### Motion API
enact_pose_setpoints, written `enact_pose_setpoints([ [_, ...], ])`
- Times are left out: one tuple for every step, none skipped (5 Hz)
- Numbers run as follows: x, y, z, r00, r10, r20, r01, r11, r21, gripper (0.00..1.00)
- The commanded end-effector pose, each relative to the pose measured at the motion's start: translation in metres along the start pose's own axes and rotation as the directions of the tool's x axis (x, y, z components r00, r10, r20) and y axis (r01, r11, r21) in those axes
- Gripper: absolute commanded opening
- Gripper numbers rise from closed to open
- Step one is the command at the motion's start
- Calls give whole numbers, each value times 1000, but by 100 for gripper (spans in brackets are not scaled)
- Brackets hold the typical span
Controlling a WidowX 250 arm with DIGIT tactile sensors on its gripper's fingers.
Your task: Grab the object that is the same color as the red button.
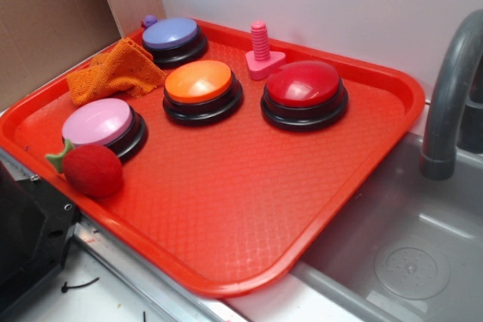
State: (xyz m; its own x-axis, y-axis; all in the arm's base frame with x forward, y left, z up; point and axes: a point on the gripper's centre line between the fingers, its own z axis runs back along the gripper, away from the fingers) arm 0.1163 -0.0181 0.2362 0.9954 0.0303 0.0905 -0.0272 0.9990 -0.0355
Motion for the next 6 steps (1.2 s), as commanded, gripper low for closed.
enact_pose_setpoints([
  [0, 0, 0, 1000, 0, 0, 0, 1000, 0, 100],
  [3, -1, -16, 997, 80, 21, -80, 997, 3, 100],
  [5, -8, -41, 978, 202, 52, -202, 979, -7, 100],
  [4, -12, -65, 940, 335, 72, -337, 942, 14, 100],
  [3, -11, -95, 907, 416, 70, -418, 908, 26, 100],
  [4, -7, -132, 899, 436, 44, -438, 891, 122, 100],
])
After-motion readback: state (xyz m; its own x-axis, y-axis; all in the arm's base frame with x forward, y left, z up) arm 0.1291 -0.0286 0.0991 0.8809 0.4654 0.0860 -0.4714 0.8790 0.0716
